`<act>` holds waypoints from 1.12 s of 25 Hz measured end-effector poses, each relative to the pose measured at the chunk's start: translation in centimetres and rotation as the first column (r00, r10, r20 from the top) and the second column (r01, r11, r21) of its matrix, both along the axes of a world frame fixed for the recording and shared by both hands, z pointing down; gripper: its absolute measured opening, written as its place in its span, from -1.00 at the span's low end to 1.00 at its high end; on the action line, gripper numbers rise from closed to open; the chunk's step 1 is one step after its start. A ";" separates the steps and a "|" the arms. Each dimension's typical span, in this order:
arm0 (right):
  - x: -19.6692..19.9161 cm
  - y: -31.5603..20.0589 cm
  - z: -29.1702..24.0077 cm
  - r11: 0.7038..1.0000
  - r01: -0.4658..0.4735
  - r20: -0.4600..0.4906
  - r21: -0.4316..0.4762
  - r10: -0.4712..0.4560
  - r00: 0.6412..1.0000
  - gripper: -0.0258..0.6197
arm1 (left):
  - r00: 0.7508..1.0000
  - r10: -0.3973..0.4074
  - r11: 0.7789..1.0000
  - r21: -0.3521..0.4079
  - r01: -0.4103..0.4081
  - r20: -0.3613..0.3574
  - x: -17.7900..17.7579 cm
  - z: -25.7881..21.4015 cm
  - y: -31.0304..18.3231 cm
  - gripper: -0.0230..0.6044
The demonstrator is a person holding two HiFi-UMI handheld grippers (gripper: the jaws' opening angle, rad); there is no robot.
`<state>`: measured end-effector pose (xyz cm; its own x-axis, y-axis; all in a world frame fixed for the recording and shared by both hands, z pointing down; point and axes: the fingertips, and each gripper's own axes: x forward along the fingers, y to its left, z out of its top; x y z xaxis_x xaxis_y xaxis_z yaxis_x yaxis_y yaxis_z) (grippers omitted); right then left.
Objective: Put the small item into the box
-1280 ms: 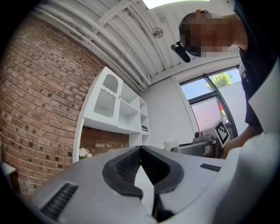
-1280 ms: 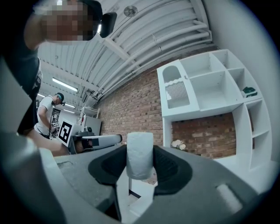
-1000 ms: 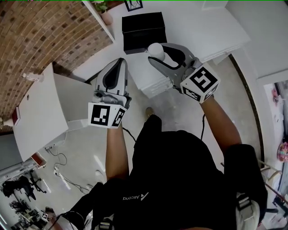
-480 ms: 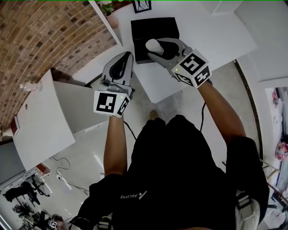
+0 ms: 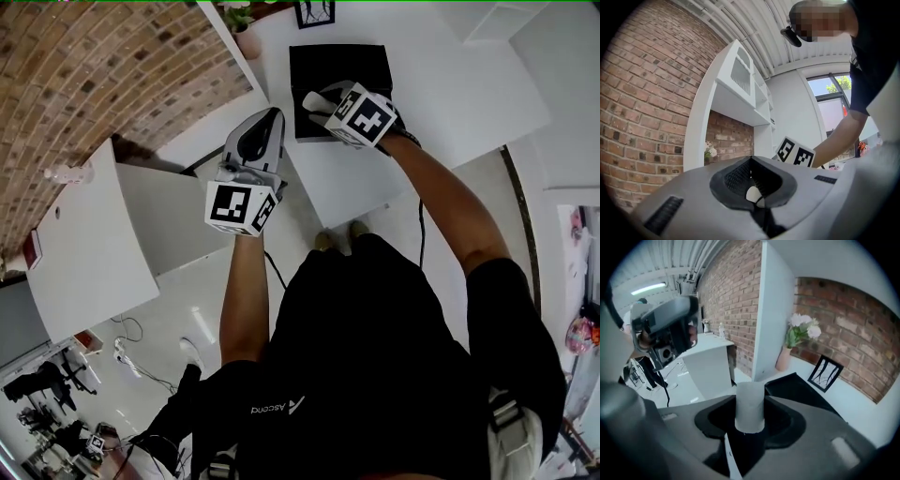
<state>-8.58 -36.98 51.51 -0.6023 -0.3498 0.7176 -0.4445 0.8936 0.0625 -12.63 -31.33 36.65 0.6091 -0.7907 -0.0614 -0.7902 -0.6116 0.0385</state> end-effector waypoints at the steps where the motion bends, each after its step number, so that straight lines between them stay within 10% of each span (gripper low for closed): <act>1: -0.3 -0.1 0.7 1.000 0.001 -0.027 -0.027 -0.002 1.000 -0.36 | 1.000 -0.003 1.000 -0.002 0.003 -0.003 -0.1 0.2 -0.2 -0.93; 10: -0.3 -2.1 6.9 0.991 -0.033 -0.257 -0.130 -0.002 0.966 -0.36 | 0.999 -0.031 0.998 -0.051 0.030 -0.011 -1.3 2.7 -1.5 -0.93; 28: -1.9 -2.1 10.8 0.986 0.031 -0.277 -0.163 -0.076 0.958 -0.26 | 0.999 -0.046 0.995 -0.093 0.045 -0.005 -2.2 4.4 -2.0 -0.93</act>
